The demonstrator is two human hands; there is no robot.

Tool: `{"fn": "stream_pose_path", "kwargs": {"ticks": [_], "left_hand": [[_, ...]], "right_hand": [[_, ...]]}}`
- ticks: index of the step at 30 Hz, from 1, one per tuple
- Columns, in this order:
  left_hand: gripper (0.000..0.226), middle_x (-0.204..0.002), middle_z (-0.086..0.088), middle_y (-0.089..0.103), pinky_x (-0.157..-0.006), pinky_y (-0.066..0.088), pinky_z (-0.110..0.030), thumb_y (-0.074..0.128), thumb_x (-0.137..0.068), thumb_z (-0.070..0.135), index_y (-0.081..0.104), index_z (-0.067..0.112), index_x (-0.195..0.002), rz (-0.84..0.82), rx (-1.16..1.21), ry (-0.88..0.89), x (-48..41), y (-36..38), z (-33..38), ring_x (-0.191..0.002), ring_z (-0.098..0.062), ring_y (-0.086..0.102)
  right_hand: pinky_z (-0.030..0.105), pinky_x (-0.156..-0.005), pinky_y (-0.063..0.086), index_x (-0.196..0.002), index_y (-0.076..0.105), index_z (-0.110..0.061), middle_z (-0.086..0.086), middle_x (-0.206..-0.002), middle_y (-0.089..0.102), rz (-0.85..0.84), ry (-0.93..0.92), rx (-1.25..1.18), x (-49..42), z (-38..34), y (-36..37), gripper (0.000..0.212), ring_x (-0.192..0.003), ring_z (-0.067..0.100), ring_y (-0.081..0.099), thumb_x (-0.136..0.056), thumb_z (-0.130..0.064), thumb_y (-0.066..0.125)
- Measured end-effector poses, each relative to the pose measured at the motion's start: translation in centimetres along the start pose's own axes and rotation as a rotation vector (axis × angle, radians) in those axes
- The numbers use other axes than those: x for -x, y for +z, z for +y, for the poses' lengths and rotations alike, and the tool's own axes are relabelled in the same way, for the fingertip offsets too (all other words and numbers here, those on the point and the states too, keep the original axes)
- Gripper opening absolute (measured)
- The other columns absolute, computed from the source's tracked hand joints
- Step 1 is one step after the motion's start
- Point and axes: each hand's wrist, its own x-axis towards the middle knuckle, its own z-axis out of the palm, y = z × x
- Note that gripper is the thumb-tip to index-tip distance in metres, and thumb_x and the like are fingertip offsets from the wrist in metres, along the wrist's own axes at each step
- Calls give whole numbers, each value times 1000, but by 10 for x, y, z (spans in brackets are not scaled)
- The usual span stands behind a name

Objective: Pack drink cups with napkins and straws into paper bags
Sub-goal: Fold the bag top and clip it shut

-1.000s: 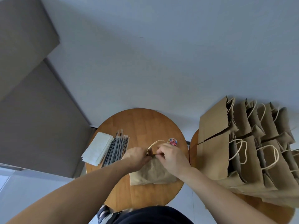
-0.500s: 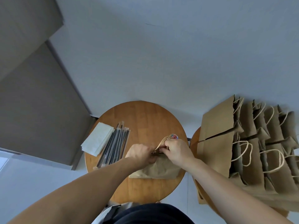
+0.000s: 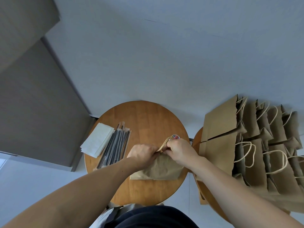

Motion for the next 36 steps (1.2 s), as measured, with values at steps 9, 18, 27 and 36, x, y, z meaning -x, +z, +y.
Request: {"fn": "stream_pose_path", "kwargs": {"ticks": [9,18,27,36], "left_hand": [[30,-106,0,70,-79,50,-36,39,-103,37,64,26,-117,-65,27,-35,2,-9,1,-97,-25,64],[27,-104,1,71,-73,45,-31,42,-101,35,64,28,-115,-133,113,-65,-1,-12,-3,-95,-23,64],[23,-101,3,70,-75,46,-33,44,-100,33,64,30,-111,-207,170,-78,-3,-14,-4,-95,-21,63],[24,-103,5,69,-81,49,-34,46,-100,36,64,30,-114,-212,201,-89,-4,-15,-7,-96,-19,62]], "right_hand": [[38,-88,51,-119,64,-18,2,-112,69,25,-39,106,-6,-6,6,25,-105,22,62,-96,-21,56],[38,-94,47,-144,44,-21,3,-128,63,37,-121,82,-2,-8,11,47,-117,24,58,-99,-17,53],[39,-81,54,-132,47,-20,0,-102,68,25,-72,40,-6,-1,15,35,-96,21,66,-98,-21,55],[31,-84,55,-101,72,-27,-13,-95,71,164,144,-228,-10,1,26,14,-90,6,65,-87,-24,71]]}}
